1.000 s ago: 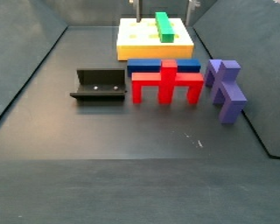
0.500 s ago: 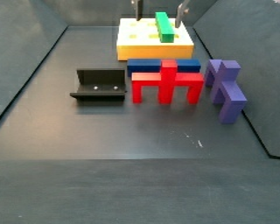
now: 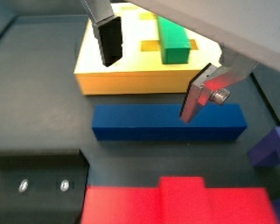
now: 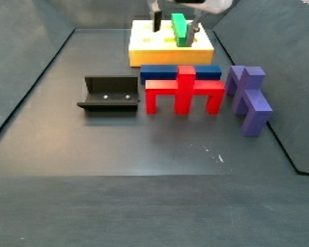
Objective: Pick up the blue object. Move up. Move to above the board. Insert the blue object.
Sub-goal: Pick up the blue object.
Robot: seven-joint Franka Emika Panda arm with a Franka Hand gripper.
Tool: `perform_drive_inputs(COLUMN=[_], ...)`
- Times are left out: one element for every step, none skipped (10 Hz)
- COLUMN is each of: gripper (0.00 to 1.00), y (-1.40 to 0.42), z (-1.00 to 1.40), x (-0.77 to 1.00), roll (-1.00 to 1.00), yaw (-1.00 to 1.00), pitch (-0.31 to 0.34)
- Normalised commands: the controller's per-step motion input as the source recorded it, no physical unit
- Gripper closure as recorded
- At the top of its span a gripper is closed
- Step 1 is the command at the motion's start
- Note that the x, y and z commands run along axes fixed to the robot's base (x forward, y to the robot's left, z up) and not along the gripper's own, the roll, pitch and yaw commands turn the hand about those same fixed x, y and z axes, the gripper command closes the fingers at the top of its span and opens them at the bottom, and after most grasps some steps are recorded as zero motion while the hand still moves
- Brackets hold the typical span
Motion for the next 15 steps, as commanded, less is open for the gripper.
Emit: perform_drive_inputs(gripper=[0.0, 0.0, 0.0, 0.0, 0.0, 0.0, 0.0, 0.0, 0.0, 0.0, 0.0, 0.0, 0.0, 0.0, 0.0], y=[-0.21, -0.21, -0.15, -0.04, 0.0, 0.0, -0.02, -0.09, -0.18, -0.15, -0.11, 0.0, 0.0, 0.04, 0.01], z=[-0.29, -0.25, -0.21, -0.18, -0.18, -0.2, -0.21, -0.21, -0.21, -0.22, -0.26, -0.32, -0.29, -0.27, -0.21], x=[0.0, 0.0, 0.0, -0.06, -0.11, -0.09, -0.11, -0.09, -0.1, -0.01, -0.01, -0.01, -0.05, -0.07, -0.12], roll=[0.0, 0.03, 0.05, 0.08, 0.08, 0.09, 0.13, 0.14, 0.16, 0.14, 0.15, 0.14, 0.09, 0.0, -0.01], yaw=[-0.91, -0.9, -0.83, -0.72, -0.67, -0.69, -0.7, -0.71, -0.71, -0.38, -0.45, -0.56, -0.67, -0.72, -0.62], pitch=[-0.044, -0.009, 0.0, 0.0, 0.0, 0.0, 0.0, 0.0, 0.0, 0.0, 0.0, 0.006, 0.007, 0.0, -0.069])
